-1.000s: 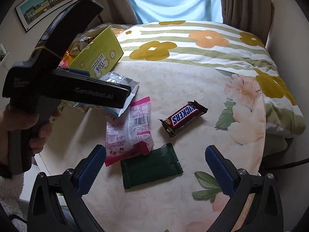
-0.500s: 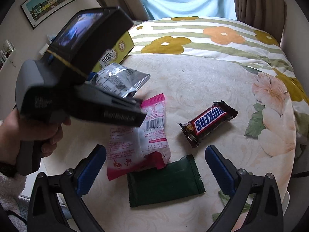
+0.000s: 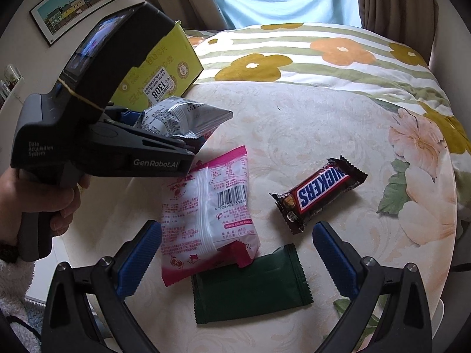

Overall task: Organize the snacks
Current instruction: 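Grasp the white-blue printed bag with the left tool while the right tool grasps the pink-white bag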

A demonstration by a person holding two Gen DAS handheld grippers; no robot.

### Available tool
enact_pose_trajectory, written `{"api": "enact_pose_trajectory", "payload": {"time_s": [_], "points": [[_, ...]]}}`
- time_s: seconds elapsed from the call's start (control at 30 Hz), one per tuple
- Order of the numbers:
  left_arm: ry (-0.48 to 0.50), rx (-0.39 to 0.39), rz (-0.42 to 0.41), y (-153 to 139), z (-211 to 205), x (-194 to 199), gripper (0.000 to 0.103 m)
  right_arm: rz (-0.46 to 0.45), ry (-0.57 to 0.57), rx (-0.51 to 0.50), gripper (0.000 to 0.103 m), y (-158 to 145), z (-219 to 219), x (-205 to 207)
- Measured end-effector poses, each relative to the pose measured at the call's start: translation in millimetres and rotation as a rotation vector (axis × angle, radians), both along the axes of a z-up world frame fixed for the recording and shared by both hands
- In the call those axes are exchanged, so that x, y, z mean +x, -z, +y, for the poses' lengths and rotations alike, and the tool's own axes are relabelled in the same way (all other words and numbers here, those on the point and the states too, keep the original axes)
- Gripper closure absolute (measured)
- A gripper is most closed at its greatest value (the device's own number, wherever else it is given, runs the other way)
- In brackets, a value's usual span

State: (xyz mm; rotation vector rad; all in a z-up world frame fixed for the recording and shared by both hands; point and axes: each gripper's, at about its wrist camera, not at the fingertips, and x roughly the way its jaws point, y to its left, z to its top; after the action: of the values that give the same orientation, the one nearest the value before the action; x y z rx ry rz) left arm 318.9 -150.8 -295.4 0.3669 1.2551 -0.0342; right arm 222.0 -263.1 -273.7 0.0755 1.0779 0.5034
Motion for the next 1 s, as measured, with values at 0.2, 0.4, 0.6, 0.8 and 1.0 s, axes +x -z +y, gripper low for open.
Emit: {"api": "enact_pose_trajectory", "payload": {"time_s": [0.2, 0.4, 0.6, 0.8, 1.0], "points": [[0.011, -0.039, -0.033, -20.2, -1.9, -4.3, 0.039, -0.008, -0.013, -0.005, 0.001, -1.9, 7.9, -0.8], [0.022, -0.073, -0.081, -44.1, -5.5, -5.3, 0.040, -0.013, -0.034, -0.015, 0.001, 0.3, 21.7, 1.8], [0.031, -0.096, -0.112, -59.2, -5.2, -5.0, 0.040, -0.015, -0.061, -0.055, 0.001, 9.8, 38.7, 6.5], [0.017, -0.125, -0.115, -67.6, -0.4, -4.5, 0.040, -0.038, -0.088, -0.109, 0.012, 22.9, 55.1, 7.0], [0.016, -0.127, -0.133, -75.8, 3.5, -7.7, 0.040, -0.081, -0.098, -0.166, 0.043, 18.9, 61.3, -0.4]]}}
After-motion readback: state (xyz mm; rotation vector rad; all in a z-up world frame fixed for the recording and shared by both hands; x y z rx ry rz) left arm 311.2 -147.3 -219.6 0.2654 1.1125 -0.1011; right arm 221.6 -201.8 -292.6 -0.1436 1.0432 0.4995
